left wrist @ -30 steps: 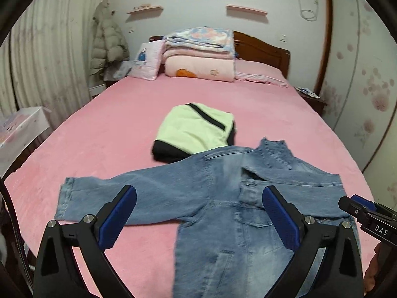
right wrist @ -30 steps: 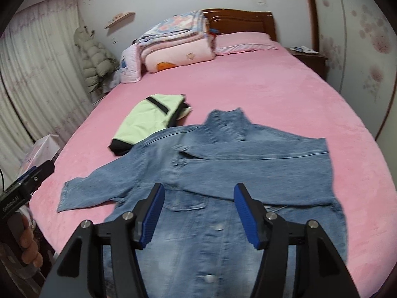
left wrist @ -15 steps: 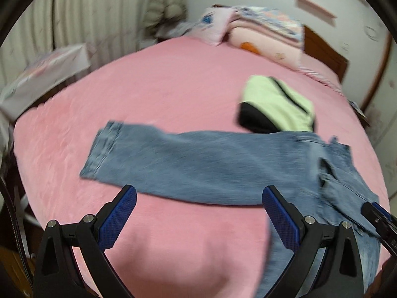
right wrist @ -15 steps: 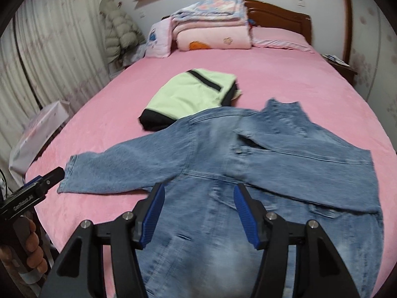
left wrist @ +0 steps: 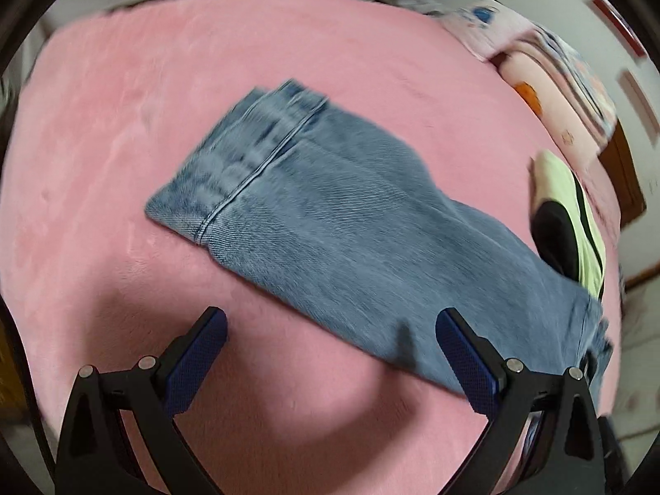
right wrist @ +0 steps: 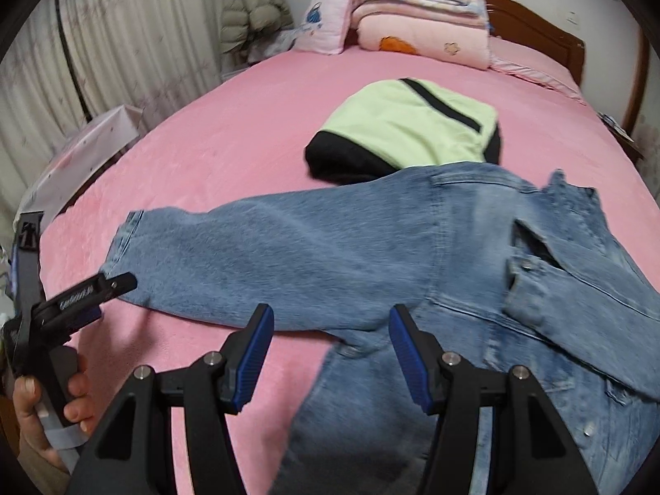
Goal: Fold large clothes
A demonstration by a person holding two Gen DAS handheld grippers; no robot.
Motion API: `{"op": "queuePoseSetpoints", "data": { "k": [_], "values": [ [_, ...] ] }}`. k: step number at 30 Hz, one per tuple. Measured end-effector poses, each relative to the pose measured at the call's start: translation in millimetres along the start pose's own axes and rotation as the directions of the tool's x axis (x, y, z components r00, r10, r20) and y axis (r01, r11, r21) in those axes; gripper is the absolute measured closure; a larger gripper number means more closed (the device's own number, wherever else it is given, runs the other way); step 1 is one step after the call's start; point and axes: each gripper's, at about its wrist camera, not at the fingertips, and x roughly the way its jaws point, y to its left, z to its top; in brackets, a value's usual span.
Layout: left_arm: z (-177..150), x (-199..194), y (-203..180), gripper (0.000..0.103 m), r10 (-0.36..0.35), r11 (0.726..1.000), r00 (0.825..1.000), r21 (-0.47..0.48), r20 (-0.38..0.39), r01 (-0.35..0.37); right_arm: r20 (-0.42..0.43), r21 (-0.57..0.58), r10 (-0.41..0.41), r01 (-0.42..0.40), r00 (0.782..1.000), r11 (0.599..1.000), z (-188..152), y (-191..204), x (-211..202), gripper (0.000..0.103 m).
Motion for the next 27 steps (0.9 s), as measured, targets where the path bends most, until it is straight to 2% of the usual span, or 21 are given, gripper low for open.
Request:
{"op": "queuePoseSetpoints", "data": {
  "k": [5,16,17,18,19,21,22,24,27],
  "values": [
    [7.0,16.9,3.4,0.002,-0.002,1.000,0.999,-0.027,0.051,0.003,-0.016,-0.001,0.014,-0.014,1.000,1.000,2.4,5.3,15.1,0.045],
    [14.5,33.0,-8.9,0.003,0.017,0.999,0.994,-0.030,0.107,-0.014,-0.037,0.029,0.023,-0.022,0.999,0.999,0.7,-3.2,31.6,0.045],
    [15.2,32.7,-10.1,0.009,0.019,0.999,0.993,-0.030,0.114,-0.015,-0.038,0.030,0.024,-0.023,0.999,0.999,1.3,-3.4,33.3,0.045],
    [16.1,32.9,-11.9,0.022,0.026,0.999,0.992,-0.030,0.127,-0.023,-0.038,0.030,0.027,-0.025,0.999,0.999,1.8,-3.5,34.8,0.045],
    [17.5,33.4,-13.9,0.030,0.038,0.999,0.990,-0.029,0.138,-0.034,-0.039,0.030,0.028,-0.027,0.999,0.999,2.0,-3.1,35.9,0.045],
    [20.9,33.8,-15.8,0.075,0.068,0.998,0.986,-0.021,0.151,-0.066,-0.038,0.033,0.031,-0.030,0.999,0.999,2.7,-2.3,37.7,0.045],
    [23.5,34.2,-16.2,0.084,0.066,0.998,0.987,-0.014,0.148,-0.064,-0.038,0.035,0.035,-0.034,0.999,0.999,2.7,-1.8,38.4,0.045],
    [28.2,29.5,-12.3,0.093,0.031,0.999,0.990,-0.022,0.136,-0.028,-0.035,0.037,0.041,-0.040,0.999,0.999,2.5,-0.8,38.6,0.045],
    [29.5,15.8,-23.7,0.095,0.039,0.999,0.986,0.002,0.163,-0.040,-0.026,0.038,0.045,-0.044,0.999,0.998,2.7,-1.8,35.2,0.045]
  ]
}}
